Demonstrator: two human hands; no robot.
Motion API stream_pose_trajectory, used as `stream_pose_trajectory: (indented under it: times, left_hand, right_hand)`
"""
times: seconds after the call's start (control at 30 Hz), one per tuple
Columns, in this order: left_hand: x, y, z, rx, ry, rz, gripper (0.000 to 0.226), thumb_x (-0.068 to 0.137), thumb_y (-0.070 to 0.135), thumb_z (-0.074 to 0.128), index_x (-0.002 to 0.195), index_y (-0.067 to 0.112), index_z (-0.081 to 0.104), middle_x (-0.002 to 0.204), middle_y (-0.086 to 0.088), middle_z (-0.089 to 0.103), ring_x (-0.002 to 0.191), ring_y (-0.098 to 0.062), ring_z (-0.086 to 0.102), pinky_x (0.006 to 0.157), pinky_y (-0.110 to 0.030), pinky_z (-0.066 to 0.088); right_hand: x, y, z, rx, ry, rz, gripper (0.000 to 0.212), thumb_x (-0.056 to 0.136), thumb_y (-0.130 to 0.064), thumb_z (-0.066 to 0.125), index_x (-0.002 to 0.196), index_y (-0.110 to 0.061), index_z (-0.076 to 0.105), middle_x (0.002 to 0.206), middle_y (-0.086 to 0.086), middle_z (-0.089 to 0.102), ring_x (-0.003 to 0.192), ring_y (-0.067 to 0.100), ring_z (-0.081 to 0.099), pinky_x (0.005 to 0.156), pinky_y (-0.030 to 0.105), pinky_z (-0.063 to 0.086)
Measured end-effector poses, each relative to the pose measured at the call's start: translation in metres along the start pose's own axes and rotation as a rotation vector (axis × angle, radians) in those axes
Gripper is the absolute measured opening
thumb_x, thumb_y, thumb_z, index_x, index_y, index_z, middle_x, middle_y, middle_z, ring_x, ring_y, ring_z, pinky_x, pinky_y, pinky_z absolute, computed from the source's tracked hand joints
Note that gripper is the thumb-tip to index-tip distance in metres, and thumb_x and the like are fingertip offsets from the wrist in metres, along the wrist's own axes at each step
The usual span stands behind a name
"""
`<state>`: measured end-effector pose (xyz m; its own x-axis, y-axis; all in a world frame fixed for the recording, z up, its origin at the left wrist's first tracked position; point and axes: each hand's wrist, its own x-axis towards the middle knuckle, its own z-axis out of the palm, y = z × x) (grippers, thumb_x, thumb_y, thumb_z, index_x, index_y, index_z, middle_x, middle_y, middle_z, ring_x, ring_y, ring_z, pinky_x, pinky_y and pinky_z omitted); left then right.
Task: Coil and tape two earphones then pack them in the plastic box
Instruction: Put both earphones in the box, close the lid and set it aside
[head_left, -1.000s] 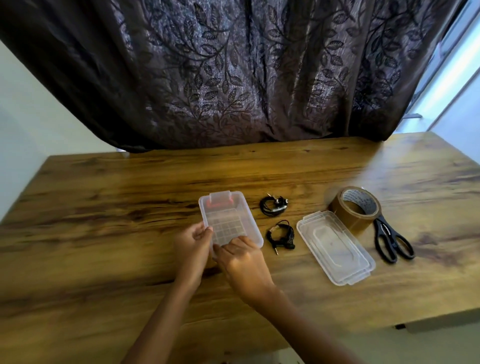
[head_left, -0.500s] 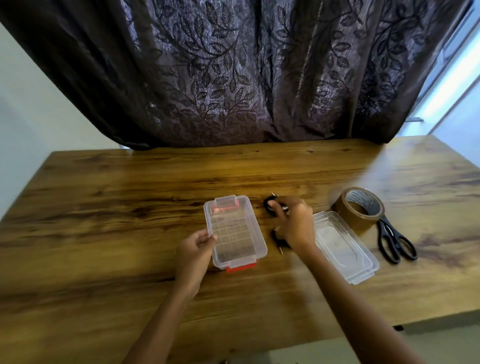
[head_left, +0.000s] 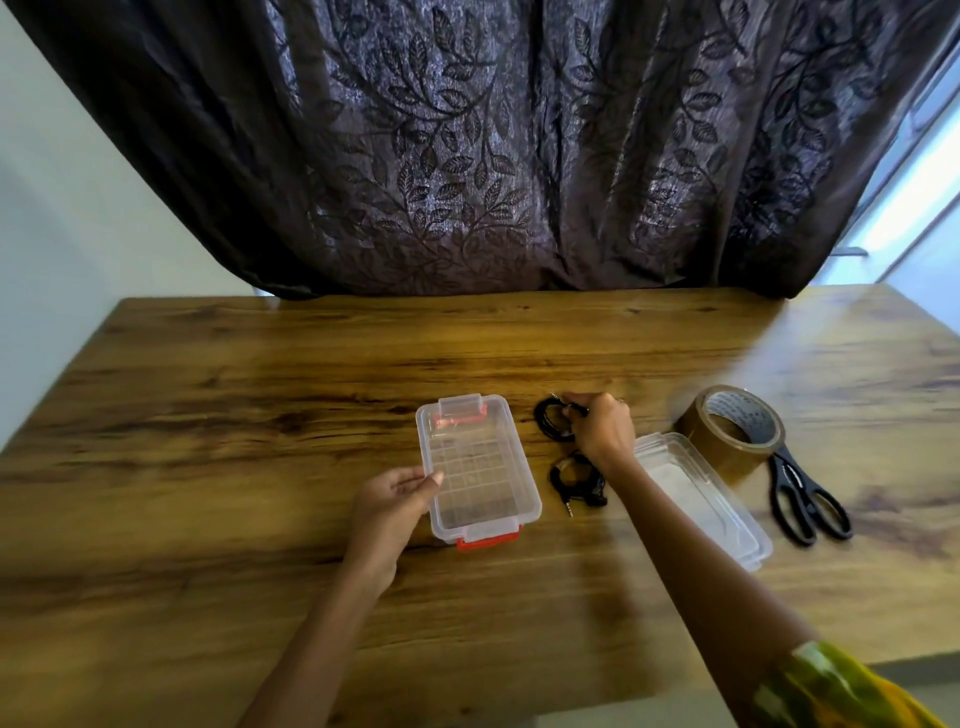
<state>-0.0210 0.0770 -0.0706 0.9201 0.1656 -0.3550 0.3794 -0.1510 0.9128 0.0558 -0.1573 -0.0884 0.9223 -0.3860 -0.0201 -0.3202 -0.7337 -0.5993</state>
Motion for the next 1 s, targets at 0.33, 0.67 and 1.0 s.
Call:
stream_pose_trajectory:
  times: [0.33,0.67,1.0]
  left_hand:
    - [0.0,-0.001,-0.001,0.016,-0.008,0.008,0.029,0.084,0.023,0.064,0.111,0.014,0.059,0.099,0.002,0.063,0.091,-0.012,0.059,0.067,-0.02,0.049]
    - [0.001,0.0,-0.003,-0.027,-0.039,-0.031,0.029,0.083,0.023,0.066,0.11,0.013,0.06,0.094,0.004,0.063,0.089,-0.01,0.059,0.065,-0.019,0.047]
    - [0.002,-0.003,-0.001,-0.043,-0.011,-0.05,0.037,0.083,0.025,0.067,0.115,0.01,0.059,0.096,0.002,0.062,0.09,-0.013,0.058,0.07,-0.021,0.048]
  right_hand:
    - [-0.001,-0.004,-0.011,0.494,0.117,0.135,0.021,0.081,-0.006,0.069,0.101,-0.002,0.07,0.104,0.012,0.07,0.092,0.012,0.059,0.088,0.02,0.044]
    - [-0.05,-0.071,-0.039,0.778,-0.111,-0.191,0.023,0.076,-0.007,0.071,0.099,-0.012,0.071,0.099,0.004,0.072,0.092,0.01,0.067,0.081,0.024,0.053]
    - [-0.058,-0.081,0.025,0.022,-0.218,-0.372,0.017,0.087,-0.006,0.061,0.099,-0.011,0.072,0.097,0.005,0.072,0.082,0.012,0.067,0.074,0.023,0.056]
